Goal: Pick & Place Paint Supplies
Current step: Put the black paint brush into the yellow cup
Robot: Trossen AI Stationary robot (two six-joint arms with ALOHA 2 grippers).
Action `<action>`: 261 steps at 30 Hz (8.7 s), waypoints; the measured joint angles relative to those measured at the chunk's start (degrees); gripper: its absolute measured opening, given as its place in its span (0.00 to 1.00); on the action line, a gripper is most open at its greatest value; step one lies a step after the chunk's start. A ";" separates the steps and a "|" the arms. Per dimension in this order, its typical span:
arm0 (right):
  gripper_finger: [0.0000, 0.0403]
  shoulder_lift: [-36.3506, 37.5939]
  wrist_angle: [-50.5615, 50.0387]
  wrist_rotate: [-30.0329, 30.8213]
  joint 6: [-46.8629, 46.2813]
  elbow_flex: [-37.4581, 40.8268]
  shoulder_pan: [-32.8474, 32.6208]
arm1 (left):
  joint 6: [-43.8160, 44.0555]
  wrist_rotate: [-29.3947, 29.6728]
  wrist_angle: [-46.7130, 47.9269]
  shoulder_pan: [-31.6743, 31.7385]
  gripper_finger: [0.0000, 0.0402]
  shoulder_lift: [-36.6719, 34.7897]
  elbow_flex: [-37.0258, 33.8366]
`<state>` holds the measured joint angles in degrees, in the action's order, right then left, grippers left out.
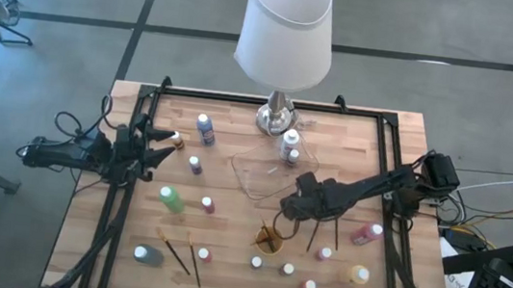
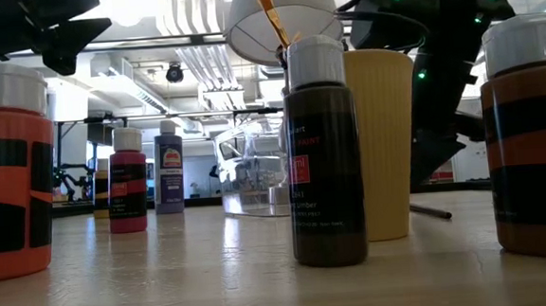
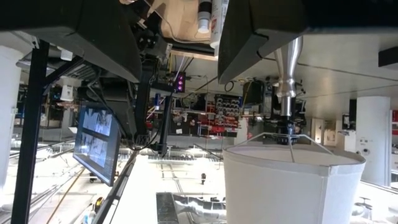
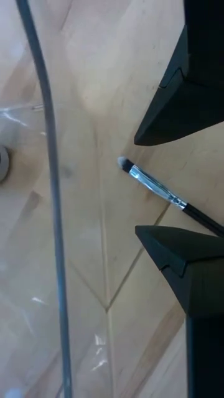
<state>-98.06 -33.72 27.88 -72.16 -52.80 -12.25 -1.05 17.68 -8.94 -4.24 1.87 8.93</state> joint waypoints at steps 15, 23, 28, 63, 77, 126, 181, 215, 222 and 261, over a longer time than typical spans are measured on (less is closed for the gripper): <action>0.60 -0.28 3.16 -0.03 1.18 0.67 1.05 | -0.01 -0.01 -0.01 -0.01 0.54 0.00 0.00; 0.54 -0.31 9.85 -0.05 1.33 4.58 1.05 | 0.00 0.00 0.01 0.01 0.54 -0.01 0.01; 0.50 -0.31 10.80 0.04 0.35 6.23 1.03 | 0.01 0.00 0.01 0.01 0.54 0.00 0.01; 0.03 -0.15 11.27 1.46 0.14 8.20 1.53 | 0.00 0.00 0.03 0.01 0.54 0.00 0.01; 0.02 1.19 11.05 0.50 0.62 8.24 0.65 | 0.00 -0.01 0.03 0.01 0.54 0.00 0.01; 0.02 6.93 16.53 32.78 7.99 4.38 -16.39 | 0.00 -0.01 0.02 0.00 0.54 -0.01 0.01; 0.02 -5.84 30.30 32.91 83.17 -43.35 -17.97 | -0.01 0.01 0.07 -0.01 0.54 -0.02 0.00; 0.02 17.87 85.97 -5.33 90.43 6.41 -11.61 | -0.01 -0.01 1.12 0.01 0.54 0.44 0.02; 0.02 16.52 99.54 -5.40 95.13 14.52 -16.19 | 0.01 0.01 1.51 0.00 0.54 0.63 0.01; 0.02 -8.94 121.39 5.56 84.20 9.94 -20.37 | 0.01 0.01 2.26 0.01 0.54 0.68 0.01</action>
<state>-107.00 87.66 33.44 12.04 -42.85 -32.62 -1.04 17.69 -6.68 -4.23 2.55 8.93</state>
